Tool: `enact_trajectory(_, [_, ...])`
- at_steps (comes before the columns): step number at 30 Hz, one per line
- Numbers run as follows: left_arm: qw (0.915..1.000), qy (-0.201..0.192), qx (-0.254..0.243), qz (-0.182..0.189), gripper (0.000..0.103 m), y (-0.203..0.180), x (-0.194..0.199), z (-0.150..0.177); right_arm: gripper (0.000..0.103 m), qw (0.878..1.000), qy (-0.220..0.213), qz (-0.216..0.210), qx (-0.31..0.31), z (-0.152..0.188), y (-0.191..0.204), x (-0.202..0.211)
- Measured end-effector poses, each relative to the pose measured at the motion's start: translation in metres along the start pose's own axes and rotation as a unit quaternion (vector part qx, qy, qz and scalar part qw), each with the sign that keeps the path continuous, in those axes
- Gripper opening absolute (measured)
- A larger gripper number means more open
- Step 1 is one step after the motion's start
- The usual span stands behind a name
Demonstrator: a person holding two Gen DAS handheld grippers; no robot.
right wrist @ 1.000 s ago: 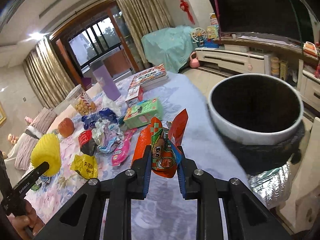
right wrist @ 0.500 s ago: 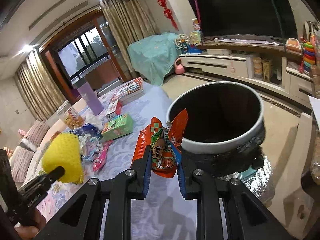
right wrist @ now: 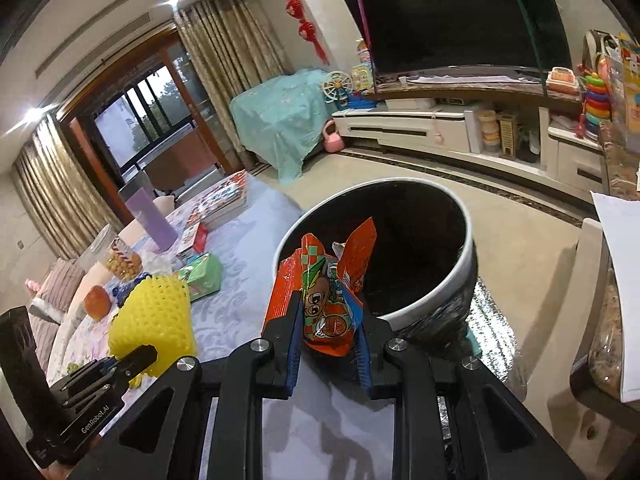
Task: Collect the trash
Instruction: 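Carry both items over the trash bin and open both tools to drop them, then move both open tools back toward the table items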
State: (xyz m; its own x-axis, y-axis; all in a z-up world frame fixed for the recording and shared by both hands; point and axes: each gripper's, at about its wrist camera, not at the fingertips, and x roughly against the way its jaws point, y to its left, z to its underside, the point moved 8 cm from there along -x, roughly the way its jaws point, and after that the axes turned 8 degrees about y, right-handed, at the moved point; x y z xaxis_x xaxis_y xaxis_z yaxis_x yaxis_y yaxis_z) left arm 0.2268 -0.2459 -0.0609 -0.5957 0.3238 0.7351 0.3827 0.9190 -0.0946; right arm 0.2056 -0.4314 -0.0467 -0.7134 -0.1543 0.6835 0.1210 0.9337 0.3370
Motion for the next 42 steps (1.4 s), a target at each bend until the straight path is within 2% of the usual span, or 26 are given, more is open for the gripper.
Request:
enact_trajectory(21, [0.9975, 0.025, -0.058, 0.033, 0.013, -0.066, -0.055, -0.056, 0.024, 0.999, 0.036, 0.013, -0.015, -0.034, -0.038, -0.030])
enact_trajectory(30, [0.9962, 0.040, -0.071, 0.033, 0.015, -0.077, -0.076, -0.061, 0.027, 0.999, 0.048, 0.021, -0.014, -0.042, -0.047, -0.040])
enact_trajectory(32, [0.9960, 0.046, -0.068, 0.036, 0.021, -0.078, -0.078, -0.060, 0.027, 0.998, 0.052, 0.021, -0.012, -0.043, -0.048, -0.042])
enact_trajectory(33, [0.9959, 0.048, -0.067, 0.036, 0.034, -0.077, -0.079, -0.060, 0.028, 0.998, 0.054, 0.023, -0.012, -0.043, -0.049, -0.043])
enact_trajectory(34, [0.9961, 0.047, -0.066, 0.035, 0.042, -0.077, -0.078, -0.059, 0.031, 0.998, 0.055, 0.026, -0.013, -0.044, -0.050, -0.044])
enact_trajectory(35, [0.9964, 0.043, -0.063, 0.035, 0.055, -0.076, -0.076, -0.059, 0.039, 0.998, 0.058, 0.026, -0.013, -0.045, -0.051, -0.045])
enact_trajectory(36, [0.9968, 0.038, -0.061, 0.033, 0.061, -0.075, -0.074, -0.059, 0.046, 0.998, 0.059, 0.026, -0.016, -0.045, -0.052, -0.045])
enact_trajectory(37, [0.9972, 0.033, -0.060, 0.029, 0.061, -0.073, -0.071, -0.059, 0.060, 0.998, 0.058, 0.024, -0.018, -0.045, -0.052, -0.045])
enact_trajectory(38, [0.9973, 0.032, -0.060, 0.026, 0.061, -0.072, -0.069, -0.058, 0.066, 0.998, 0.056, 0.022, -0.020, -0.046, -0.053, -0.044])
enact_trajectory(42, [0.9981, 0.032, -0.047, 0.024, 0.062, -0.062, -0.060, -0.048, 0.066, 0.998, 0.047, 0.016, -0.027, -0.046, -0.053, -0.036])
